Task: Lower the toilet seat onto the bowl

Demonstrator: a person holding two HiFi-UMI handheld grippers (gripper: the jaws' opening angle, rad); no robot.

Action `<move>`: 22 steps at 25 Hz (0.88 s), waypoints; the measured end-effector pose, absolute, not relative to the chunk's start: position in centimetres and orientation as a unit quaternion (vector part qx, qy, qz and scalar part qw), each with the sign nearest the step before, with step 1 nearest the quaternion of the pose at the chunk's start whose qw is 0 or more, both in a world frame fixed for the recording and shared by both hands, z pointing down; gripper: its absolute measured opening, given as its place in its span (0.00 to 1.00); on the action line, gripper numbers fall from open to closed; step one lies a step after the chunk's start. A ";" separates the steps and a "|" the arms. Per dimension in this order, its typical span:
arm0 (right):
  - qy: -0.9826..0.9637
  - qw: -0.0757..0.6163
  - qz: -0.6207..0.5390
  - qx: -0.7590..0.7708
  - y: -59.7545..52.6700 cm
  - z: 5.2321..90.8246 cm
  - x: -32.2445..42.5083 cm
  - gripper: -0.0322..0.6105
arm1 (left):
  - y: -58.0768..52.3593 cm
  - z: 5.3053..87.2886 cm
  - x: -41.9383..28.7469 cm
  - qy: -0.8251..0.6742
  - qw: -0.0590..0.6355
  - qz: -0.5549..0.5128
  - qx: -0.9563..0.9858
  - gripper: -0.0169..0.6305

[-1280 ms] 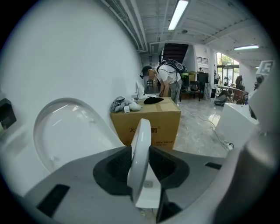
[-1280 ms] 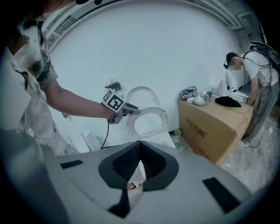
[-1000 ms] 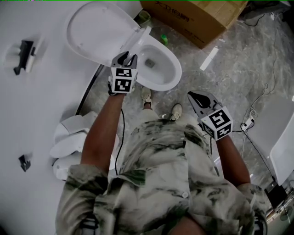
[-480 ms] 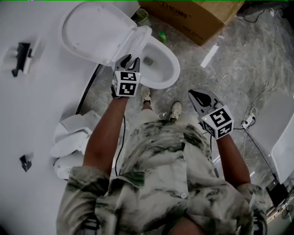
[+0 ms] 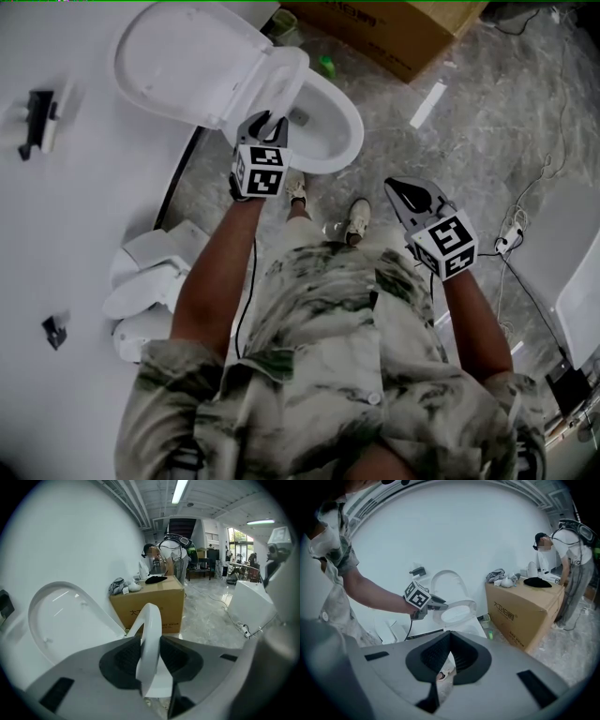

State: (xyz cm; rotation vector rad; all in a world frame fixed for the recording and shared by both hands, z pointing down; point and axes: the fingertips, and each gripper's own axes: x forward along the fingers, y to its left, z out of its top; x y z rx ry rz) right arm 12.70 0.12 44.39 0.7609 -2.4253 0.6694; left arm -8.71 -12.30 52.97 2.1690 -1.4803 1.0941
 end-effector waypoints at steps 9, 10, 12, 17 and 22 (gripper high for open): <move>-0.892 0.255 0.249 0.277 0.7 45.4 13.3 0.09 | -11.4 54.5 -6.8 -0.510 0.142 0.393 0.752 0.24; -0.892 0.256 0.249 0.276 0.8 45.5 13.3 0.09 | -11.2 54.7 -6.5 -0.509 0.142 0.395 0.751 0.24; -0.892 0.256 0.250 0.277 1.0 45.8 13.5 0.09 | -10.9 55.1 -6.1 -0.507 0.141 0.399 0.751 0.24; -0.891 0.258 0.252 0.276 1.4 46.1 13.8 0.09 | -10.4 56.1 -5.2 -0.500 0.140 0.404 0.753 0.25; -0.889 0.262 0.255 0.276 1.8 46.9 14.0 0.09 | -9.8 57.5 -4.1 -0.491 0.140 0.411 0.755 0.25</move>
